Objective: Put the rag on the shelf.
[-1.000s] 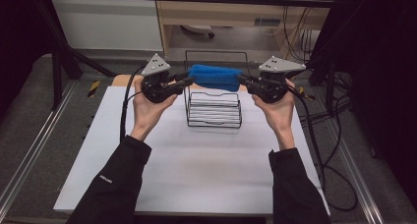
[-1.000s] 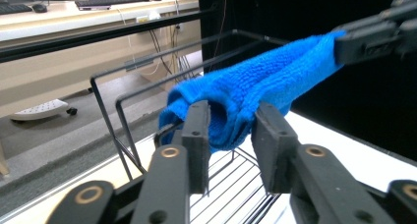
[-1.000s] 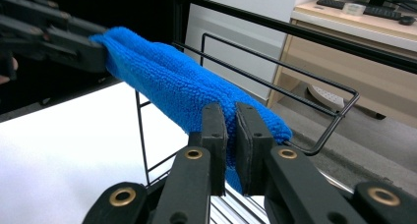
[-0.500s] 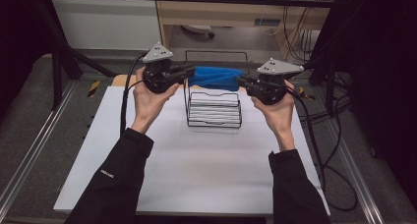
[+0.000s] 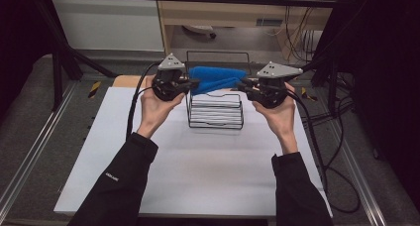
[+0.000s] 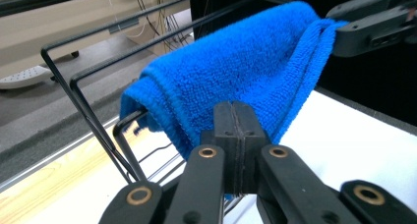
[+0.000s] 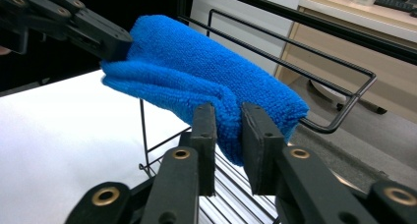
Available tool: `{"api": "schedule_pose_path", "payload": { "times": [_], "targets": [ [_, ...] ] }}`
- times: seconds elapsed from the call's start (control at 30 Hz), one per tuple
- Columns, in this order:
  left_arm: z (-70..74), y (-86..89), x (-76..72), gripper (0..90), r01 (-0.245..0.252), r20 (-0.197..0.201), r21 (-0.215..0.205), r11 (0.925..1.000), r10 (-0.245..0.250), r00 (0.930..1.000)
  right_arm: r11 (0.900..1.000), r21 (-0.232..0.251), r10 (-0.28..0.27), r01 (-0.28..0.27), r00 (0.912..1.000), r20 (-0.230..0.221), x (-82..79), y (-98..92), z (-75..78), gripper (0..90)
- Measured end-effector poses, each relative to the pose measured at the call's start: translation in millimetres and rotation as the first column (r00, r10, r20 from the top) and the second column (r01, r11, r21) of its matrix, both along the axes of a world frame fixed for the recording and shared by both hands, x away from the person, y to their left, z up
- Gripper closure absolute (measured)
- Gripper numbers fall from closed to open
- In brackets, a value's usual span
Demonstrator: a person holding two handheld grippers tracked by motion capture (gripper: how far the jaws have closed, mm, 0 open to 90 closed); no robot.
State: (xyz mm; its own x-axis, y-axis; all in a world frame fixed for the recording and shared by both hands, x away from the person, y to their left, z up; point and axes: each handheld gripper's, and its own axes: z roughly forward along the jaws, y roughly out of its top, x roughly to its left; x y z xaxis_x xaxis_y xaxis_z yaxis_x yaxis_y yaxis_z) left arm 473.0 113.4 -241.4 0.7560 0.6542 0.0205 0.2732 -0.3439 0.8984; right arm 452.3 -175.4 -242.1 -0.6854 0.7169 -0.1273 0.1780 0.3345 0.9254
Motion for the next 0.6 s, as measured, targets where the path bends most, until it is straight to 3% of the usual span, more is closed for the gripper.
{"api": "schedule_pose_path", "payload": {
  "times": [0.37,0.43,0.6],
  "targets": [
    [-6.4,-5.5,1.7,90.0,-0.005,0.007,0.036,0.9993,0.004,1.0,0.996,0.086,0.011,-0.011,0.9999,0.01,-2.8,-3.6,8.2,57.9],
    [-7.9,-6.7,1.9,90.0,-0.008,0.009,0.04,0.9992,0.008,0.9999,0.996,0.091,0.013,-0.014,0.9999,0.008,-2.4,-3.0,9.0,60.2],
    [-15.2,-6.8,3.3,90.0,-0.009,0.002,0.038,0.9992,0.009,1.0,0.993,0.108,0.046,-0.04,0.9972,-0.059,-1.2,0.7,2.7,84.7]
  ]
}}
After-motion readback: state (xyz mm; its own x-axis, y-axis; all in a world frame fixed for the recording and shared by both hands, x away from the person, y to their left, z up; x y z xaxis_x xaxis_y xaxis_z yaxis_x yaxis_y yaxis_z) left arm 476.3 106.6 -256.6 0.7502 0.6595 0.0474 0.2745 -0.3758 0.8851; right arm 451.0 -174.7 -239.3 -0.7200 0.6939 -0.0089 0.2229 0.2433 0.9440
